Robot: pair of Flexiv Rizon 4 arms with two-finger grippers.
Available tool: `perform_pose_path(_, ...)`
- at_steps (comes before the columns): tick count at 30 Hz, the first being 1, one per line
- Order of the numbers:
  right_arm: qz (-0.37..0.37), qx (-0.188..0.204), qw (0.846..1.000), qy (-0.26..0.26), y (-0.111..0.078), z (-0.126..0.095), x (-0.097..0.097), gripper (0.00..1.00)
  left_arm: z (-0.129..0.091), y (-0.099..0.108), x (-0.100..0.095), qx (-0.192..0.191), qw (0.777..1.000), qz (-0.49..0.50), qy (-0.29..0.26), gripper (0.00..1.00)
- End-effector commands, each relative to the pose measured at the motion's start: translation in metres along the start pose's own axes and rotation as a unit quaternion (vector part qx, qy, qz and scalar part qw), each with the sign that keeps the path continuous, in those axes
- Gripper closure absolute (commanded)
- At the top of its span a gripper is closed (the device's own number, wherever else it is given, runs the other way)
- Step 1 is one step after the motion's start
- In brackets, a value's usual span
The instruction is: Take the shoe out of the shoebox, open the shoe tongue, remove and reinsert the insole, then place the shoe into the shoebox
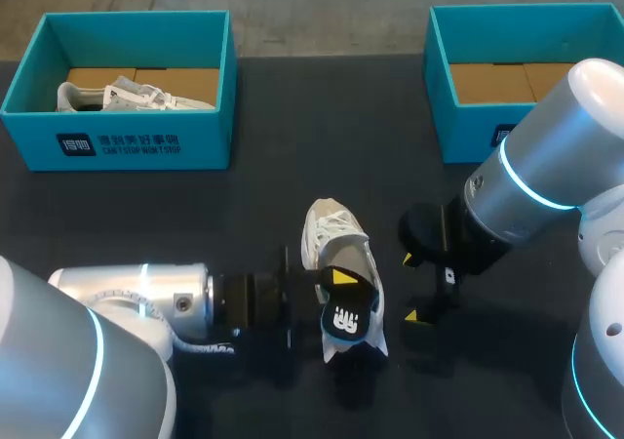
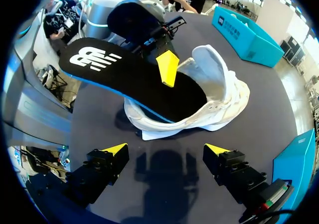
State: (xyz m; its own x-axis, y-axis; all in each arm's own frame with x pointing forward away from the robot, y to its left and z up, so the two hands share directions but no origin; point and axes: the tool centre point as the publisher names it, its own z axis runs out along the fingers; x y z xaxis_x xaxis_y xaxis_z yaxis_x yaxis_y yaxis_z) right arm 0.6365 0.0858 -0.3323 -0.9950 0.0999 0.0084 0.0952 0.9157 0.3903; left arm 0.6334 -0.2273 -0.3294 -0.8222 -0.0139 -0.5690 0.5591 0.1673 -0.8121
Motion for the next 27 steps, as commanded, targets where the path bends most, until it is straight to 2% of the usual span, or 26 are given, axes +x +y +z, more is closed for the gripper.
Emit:
perform_pose_path(1, 0.000, 0.000, 1.000, -0.002, 0.0001, 0.0017, 0.0012, 0.00, 0.0007, -0.0064, 0.0022, -0.004, 1.000, 0.002, -0.002, 0.71)
perform_pose_path(12, 0.000, 0.000, 1.000, -0.002, 0.0001, 0.0017, 0.0012, 0.00, 0.0059, -0.0117, 0.0014, -0.013, 1.000, 0.006, -0.006, 0.76)
perform_pose_path(14, 0.000, 0.000, 1.000, -0.002, 0.0001, 0.0017, 0.0012, 0.00, 0.0071, -0.0121, 0.0026, -0.014, 1.000, 0.008, -0.005, 0.85)
perform_pose_path(15, 0.000, 0.000, 1.000, -0.002, 0.0001, 0.0017, 0.0012, 0.00, 0.0074, -0.0122, 0.0032, -0.014, 1.000, 0.008, -0.005, 0.95)
perform_pose_path(16, 0.000, 0.000, 1.000, -0.002, 0.0001, 0.0017, 0.0012, 0.00, 0.0076, -0.0120, 0.0037, -0.014, 1.000, 0.010, -0.005, 1.00)
perform_pose_path(27, 0.000, 0.000, 1.000, -0.002, 0.0001, 0.0017, 0.0012, 0.00, 0.0100, -0.0057, 0.0073, -0.021, 0.999, 0.031, -0.012, 1.00)
